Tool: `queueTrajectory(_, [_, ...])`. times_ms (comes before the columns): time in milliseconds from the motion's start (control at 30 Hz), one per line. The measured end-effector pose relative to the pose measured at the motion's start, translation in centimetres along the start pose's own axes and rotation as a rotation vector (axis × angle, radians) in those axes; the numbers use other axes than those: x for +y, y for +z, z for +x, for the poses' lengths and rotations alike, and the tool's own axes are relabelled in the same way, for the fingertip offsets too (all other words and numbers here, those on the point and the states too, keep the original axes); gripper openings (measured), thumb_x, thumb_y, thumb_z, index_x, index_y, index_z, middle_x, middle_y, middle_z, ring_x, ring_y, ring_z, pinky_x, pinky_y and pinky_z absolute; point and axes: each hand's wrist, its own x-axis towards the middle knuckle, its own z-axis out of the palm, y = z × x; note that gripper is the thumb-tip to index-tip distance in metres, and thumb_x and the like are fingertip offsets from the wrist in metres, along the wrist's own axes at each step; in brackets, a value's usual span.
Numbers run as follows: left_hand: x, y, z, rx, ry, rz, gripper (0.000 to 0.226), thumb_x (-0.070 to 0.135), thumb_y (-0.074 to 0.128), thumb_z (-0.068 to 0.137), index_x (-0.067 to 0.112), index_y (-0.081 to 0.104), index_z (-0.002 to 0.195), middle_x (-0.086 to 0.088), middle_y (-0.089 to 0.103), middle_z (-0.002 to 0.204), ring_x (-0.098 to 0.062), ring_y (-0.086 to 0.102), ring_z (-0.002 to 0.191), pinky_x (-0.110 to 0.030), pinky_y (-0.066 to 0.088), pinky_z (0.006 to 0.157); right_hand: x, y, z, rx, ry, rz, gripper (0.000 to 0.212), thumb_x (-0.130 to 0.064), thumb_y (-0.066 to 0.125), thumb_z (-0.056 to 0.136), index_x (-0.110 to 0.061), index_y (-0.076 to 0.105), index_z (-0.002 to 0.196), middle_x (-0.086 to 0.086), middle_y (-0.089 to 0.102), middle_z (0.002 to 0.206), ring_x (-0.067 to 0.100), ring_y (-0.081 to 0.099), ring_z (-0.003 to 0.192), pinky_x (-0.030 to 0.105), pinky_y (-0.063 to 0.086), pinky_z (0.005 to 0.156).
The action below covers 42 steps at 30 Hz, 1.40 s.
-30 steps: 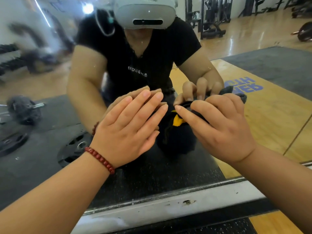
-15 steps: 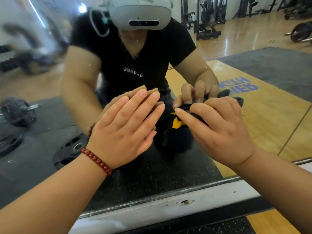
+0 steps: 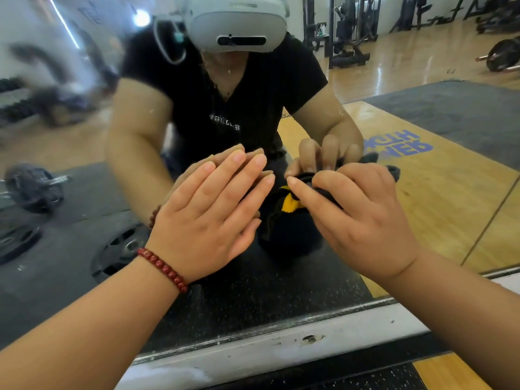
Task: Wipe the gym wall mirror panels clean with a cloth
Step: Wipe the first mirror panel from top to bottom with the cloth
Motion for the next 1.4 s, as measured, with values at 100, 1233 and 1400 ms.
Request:
queueTrajectory(100, [0.0, 0.1, 0.1, -0.001, 0.005, 0.002, 0.06, 0.036, 0.054, 0.095, 0.011, 0.043, 0.148, -0.012, 0.032, 0.155, -0.03, 0.031, 0.143, -0.043, 0.019, 0.119, 0.3, 0.0, 0.3, 0.01, 0.009, -0.001, 0.03, -0.005, 0.066, 0.091, -0.011, 0.072, 0.12, 0.009, 0.07, 0.099, 0.029, 0.056, 0.084, 0.043, 0.042, 0.071])
queueTrajectory(1233, [-1.9, -0.8, -1.8, -0.057, 0.014, 0.031, 0.066, 0.029, 0.048, 0.091, 0.006, 0.036, 0.151, -0.013, 0.029, 0.158, -0.031, 0.029, 0.144, -0.046, 0.017, 0.119, -0.5, 2.4, 2.8, -0.02, -0.174, -0.034, 0.048, -0.017, 0.049, 0.101, -0.014, 0.044, 0.148, 0.0, 0.041, 0.153, 0.023, 0.037, 0.143, 0.041, 0.034, 0.116])
queueTrajectory(1400, [-1.8, -0.7, -1.9, -0.055, 0.007, 0.037, 0.066, 0.03, 0.05, 0.091, 0.007, 0.036, 0.151, -0.012, 0.029, 0.158, -0.03, 0.029, 0.145, -0.045, 0.017, 0.119, 0.2, 2.2, -0.9, -0.168, -0.319, -0.12, 0.047, -0.016, 0.038, 0.104, -0.014, 0.041, 0.15, -0.001, 0.036, 0.156, 0.019, 0.03, 0.147, 0.037, 0.02, 0.122])
